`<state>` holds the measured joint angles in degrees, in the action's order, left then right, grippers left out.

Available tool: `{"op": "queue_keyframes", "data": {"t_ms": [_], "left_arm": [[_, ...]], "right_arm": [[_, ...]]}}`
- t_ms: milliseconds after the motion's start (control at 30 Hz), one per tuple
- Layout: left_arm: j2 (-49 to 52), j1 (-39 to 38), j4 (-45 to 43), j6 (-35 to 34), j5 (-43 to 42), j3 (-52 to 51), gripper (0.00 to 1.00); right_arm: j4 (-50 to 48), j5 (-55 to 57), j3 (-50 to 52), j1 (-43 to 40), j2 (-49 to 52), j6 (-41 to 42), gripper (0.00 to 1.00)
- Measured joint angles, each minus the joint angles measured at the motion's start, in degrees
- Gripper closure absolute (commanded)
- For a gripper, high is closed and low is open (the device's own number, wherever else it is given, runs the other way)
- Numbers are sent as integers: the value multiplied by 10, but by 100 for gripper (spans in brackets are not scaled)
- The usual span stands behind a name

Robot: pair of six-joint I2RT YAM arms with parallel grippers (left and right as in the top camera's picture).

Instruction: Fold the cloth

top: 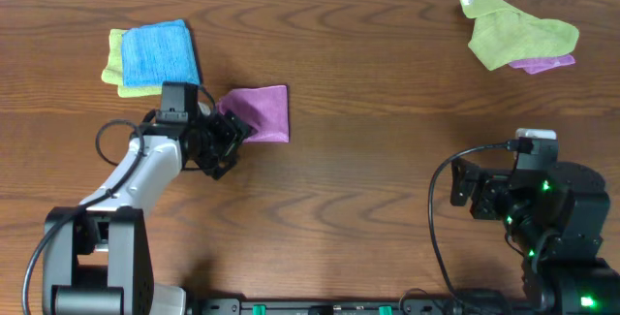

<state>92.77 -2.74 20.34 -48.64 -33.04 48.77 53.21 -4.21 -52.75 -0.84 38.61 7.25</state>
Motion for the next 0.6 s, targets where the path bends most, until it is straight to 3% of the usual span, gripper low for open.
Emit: {"op": "queue_keyframes", "data": {"t_ms": [67, 133, 600], "left_arm": [[0, 0, -11, -10, 1, -7, 12], [0, 0, -27, -19, 7, -7, 4], [0, -31, -85, -74, 117, -7, 4]], "right_arm": [[0, 1, 0, 0, 0, 0, 1], [1, 2, 0, 0, 0, 0, 1], [3, 2, 0, 0, 0, 0, 1]]}}
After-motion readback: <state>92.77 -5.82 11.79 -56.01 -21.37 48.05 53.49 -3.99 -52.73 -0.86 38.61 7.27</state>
